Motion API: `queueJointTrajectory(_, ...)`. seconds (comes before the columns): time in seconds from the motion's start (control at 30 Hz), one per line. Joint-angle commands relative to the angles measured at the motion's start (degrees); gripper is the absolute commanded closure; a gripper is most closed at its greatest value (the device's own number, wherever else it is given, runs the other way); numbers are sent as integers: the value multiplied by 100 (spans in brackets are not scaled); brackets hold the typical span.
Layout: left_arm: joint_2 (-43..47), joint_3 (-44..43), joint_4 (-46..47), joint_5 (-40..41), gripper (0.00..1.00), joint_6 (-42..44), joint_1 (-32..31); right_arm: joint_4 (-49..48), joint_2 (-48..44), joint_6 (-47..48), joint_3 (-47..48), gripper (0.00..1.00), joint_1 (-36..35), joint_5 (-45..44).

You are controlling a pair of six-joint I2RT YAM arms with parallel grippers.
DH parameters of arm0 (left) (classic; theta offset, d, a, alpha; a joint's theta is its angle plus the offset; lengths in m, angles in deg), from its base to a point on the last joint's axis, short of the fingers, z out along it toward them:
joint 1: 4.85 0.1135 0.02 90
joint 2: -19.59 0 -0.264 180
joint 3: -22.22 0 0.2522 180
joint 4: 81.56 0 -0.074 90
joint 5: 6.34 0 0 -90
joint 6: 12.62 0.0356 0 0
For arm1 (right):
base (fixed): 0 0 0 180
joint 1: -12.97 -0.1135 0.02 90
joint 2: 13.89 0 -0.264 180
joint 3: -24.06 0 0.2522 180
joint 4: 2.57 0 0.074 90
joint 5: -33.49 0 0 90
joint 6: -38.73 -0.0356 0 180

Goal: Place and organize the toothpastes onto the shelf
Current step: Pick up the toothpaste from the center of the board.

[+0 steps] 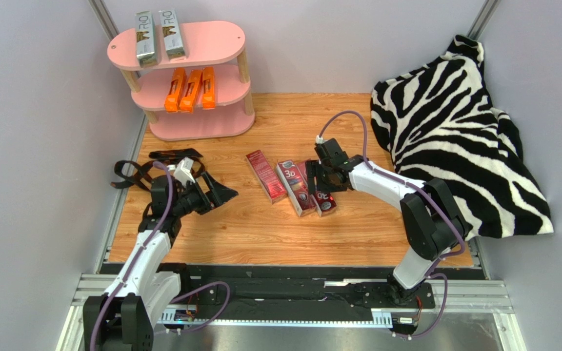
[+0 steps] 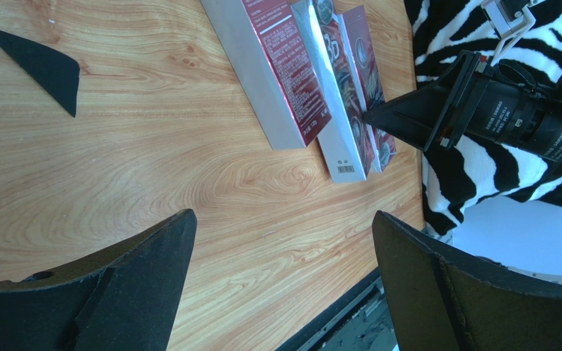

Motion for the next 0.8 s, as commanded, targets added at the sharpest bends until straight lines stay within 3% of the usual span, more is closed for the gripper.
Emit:
queueJointTrajectory(0.0, -10, 1, 66, -118, 1, 85, -20, 78, 48, 40, 172, 28, 41, -63)
queueJointTrajectory(0.77, -177, 62, 119, -179, 1, 112, -12, 77, 337, 234, 401, 30, 235, -185)
